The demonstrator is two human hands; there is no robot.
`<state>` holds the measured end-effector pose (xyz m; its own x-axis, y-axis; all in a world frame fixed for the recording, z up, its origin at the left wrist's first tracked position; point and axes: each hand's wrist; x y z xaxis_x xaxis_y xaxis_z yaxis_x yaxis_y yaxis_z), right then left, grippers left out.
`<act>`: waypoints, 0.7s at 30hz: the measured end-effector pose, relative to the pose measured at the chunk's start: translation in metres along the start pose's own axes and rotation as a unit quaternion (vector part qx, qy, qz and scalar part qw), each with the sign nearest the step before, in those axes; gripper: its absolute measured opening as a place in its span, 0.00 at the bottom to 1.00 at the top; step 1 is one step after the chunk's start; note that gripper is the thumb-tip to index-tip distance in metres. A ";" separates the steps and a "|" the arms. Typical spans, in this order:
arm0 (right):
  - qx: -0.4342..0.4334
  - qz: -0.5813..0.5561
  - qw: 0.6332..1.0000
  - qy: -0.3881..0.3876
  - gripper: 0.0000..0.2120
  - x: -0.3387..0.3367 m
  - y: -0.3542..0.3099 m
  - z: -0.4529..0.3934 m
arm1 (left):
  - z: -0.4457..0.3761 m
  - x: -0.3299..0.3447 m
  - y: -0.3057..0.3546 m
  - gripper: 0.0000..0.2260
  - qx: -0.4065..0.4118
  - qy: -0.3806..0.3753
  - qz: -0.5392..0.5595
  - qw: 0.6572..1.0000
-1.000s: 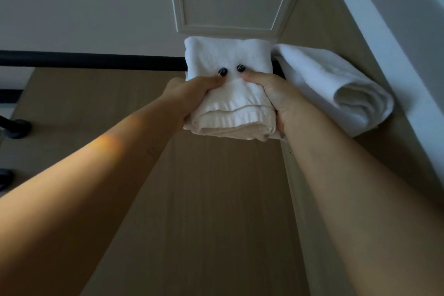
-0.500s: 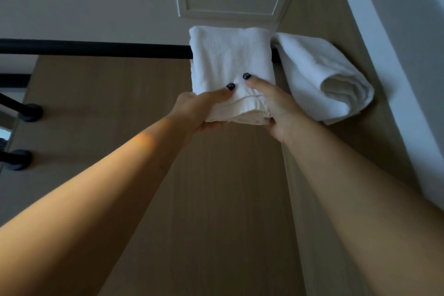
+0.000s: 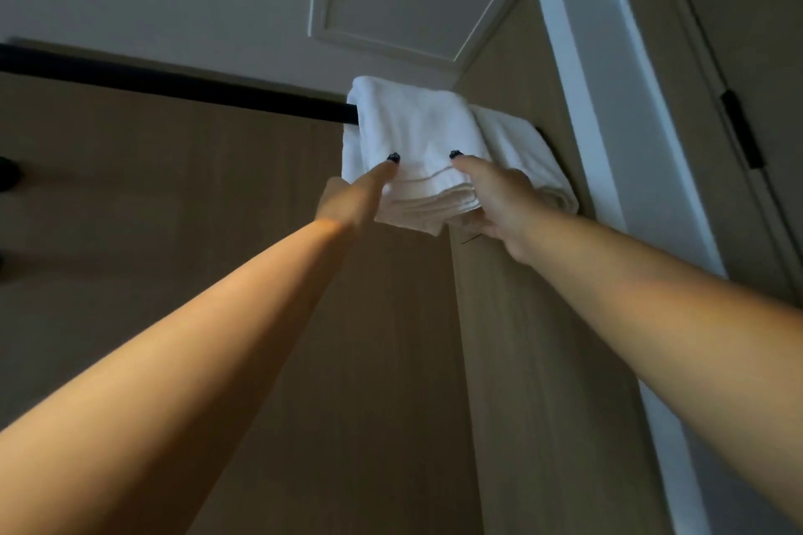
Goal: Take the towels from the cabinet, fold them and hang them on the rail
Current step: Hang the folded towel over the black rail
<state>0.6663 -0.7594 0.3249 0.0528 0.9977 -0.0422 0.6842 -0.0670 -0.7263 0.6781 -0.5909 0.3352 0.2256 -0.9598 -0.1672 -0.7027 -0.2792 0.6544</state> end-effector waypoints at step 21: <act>0.060 0.575 0.794 -0.191 0.36 0.034 0.000 0.189 | 0.182 -0.064 -0.010 0.36 -0.025 -0.265 -0.342 0.901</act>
<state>0.5310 -0.7234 0.1941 0.3526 0.2100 -0.9119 0.2683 -0.9563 -0.1165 0.5476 -0.5323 0.2054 0.2317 -0.4472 -0.8639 -0.4877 -0.8218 0.2946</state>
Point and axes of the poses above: each hand's wrist, its own z-axis away from the middle knuckle, its own x-axis out of the palm, y = z × x, and after that the axes turned 9 degrees about -y, right-handed
